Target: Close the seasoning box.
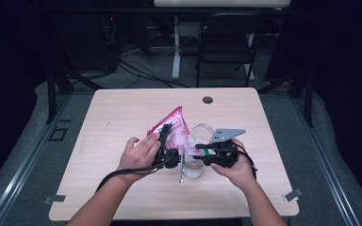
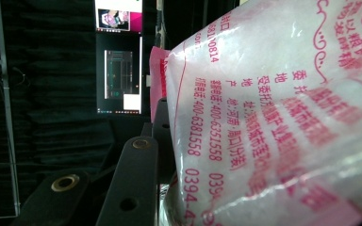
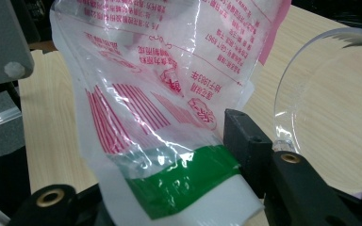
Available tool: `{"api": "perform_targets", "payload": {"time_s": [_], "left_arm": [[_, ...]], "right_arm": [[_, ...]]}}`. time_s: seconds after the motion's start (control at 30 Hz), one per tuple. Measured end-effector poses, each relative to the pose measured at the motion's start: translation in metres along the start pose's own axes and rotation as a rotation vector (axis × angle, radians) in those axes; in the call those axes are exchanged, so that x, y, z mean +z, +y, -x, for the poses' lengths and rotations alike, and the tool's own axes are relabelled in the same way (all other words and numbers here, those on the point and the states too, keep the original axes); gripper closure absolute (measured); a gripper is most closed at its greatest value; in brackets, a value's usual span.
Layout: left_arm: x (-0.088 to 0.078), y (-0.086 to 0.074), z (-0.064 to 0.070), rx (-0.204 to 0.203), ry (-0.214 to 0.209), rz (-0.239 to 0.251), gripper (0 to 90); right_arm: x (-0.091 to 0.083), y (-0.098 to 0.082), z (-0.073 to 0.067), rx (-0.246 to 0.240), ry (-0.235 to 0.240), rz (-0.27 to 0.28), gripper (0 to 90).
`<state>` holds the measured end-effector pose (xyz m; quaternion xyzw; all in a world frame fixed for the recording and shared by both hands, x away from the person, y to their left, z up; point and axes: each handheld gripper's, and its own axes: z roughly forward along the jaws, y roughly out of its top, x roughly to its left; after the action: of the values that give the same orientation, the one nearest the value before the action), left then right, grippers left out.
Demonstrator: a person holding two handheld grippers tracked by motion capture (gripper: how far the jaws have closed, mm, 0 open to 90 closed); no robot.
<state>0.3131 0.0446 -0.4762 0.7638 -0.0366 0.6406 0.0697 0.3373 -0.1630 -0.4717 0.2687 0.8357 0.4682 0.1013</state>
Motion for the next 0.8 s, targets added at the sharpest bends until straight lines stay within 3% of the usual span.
{"api": "perform_targets", "payload": {"time_s": [0.03,0.07,0.2,0.37,0.8], "left_arm": [[0.0,0.0,0.0,0.0,0.0,0.0,72.8],[0.003,-0.0016,0.001,-0.012,0.021,0.041,72.8],[0.0011,-0.0007,-0.0007,-0.013,0.005,0.018,72.8],[0.0006,-0.0012,-0.0027,-0.014,0.018,0.019,73.2],[0.0002,-0.0025,-0.0037,-0.003,0.016,0.003,73.2]], "right_arm": [[0.0006,-0.0004,-0.0004,0.003,0.001,0.002,67.5],[0.0007,-0.0006,-0.0002,0.001,0.004,-0.003,70.0],[0.0006,-0.001,0.0002,0.003,0.008,-0.004,74.5],[-0.0004,-0.0012,0.0002,0.014,0.027,-0.004,88.0],[0.0028,-0.0028,0.0,0.038,0.071,-0.043,90.0]]}}
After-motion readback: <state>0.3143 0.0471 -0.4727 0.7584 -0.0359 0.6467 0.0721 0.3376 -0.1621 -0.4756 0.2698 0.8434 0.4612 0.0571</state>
